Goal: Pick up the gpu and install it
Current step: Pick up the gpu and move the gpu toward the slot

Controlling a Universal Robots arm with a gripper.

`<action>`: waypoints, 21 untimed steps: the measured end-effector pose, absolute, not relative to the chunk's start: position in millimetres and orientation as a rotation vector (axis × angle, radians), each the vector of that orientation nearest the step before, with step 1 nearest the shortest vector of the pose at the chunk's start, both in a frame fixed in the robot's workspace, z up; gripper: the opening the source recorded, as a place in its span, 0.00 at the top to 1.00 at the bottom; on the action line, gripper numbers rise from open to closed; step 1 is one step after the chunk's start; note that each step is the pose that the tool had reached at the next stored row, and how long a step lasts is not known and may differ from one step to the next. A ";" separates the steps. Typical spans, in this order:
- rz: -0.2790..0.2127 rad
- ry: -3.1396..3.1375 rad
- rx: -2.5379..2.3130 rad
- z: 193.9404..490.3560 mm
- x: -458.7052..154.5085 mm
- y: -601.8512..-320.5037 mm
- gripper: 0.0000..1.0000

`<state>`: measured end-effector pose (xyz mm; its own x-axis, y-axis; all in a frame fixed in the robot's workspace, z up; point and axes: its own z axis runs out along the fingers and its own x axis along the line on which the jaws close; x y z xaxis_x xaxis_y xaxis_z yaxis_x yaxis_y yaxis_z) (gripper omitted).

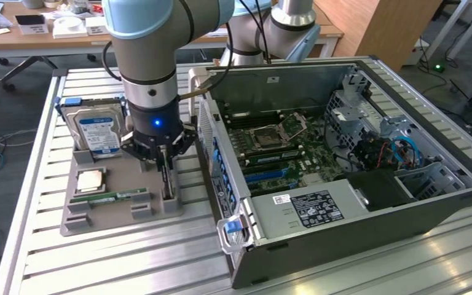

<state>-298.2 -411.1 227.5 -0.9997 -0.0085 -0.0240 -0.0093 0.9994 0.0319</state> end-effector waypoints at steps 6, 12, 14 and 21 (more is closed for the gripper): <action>0.050 3.117 -0.014 227.7 -298.2 -411.1 0.73; 0.050 3.117 -0.014 229.8 -298.2 -411.1 0.73; 0.050 3.117 -0.014 229.9 -298.2 -411.1 0.73; 0.050 3.117 -0.014 232.8 -298.2 -411.1 0.73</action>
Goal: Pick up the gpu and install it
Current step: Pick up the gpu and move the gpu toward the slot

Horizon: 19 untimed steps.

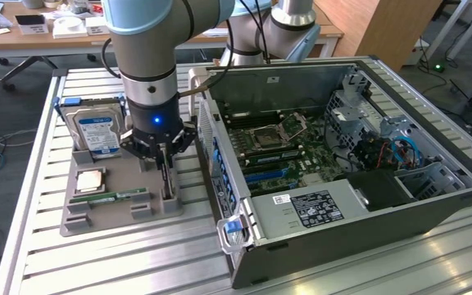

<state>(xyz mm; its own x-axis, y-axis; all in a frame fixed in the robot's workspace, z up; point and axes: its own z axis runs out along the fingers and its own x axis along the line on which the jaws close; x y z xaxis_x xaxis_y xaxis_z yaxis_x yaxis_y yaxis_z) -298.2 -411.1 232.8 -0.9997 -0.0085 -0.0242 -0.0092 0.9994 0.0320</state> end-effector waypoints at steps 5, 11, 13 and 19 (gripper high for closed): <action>0.050 3.117 -0.014 232.9 -298.2 -411.1 0.73; 0.050 3.117 -0.014 232.9 -298.2 -411.1 0.74; 0.050 3.117 -0.014 232.9 -298.2 -411.1 0.74; 0.050 3.117 -0.014 235.4 -298.2 -411.2 0.74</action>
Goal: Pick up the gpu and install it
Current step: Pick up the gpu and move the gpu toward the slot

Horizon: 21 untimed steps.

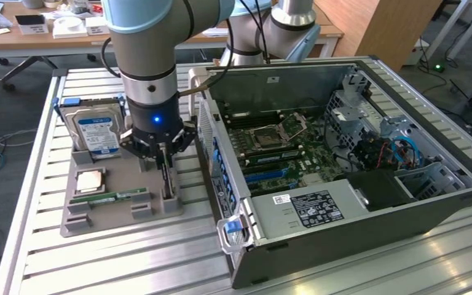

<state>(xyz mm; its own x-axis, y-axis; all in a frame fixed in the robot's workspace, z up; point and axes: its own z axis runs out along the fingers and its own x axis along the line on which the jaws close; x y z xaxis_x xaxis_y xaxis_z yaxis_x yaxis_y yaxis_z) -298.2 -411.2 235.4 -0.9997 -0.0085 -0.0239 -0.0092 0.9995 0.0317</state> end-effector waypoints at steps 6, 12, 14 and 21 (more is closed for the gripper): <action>0.050 3.117 -0.014 247.5 -298.2 -411.1 0.74; 0.050 3.117 -0.014 263.4 -298.2 -411.1 0.74; 0.050 3.117 -0.014 269.4 -298.2 -411.1 0.74; 0.050 3.117 -0.014 297.8 -298.2 -411.1 0.74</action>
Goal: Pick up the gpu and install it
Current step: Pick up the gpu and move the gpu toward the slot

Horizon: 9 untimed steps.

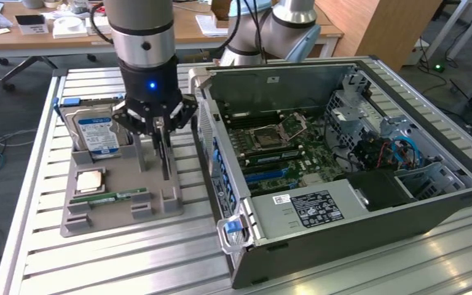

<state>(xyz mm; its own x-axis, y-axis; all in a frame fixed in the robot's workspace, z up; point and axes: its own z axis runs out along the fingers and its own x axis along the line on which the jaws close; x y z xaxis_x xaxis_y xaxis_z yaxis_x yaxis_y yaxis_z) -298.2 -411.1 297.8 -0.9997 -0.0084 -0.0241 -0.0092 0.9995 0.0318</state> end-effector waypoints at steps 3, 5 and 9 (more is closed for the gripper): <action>0.050 3.117 -0.014 310.7 -298.2 -411.1 0.74; 0.050 3.117 -0.014 318.8 -298.2 -411.1 0.74; 0.050 3.117 -0.014 332.8 -298.2 -411.1 0.74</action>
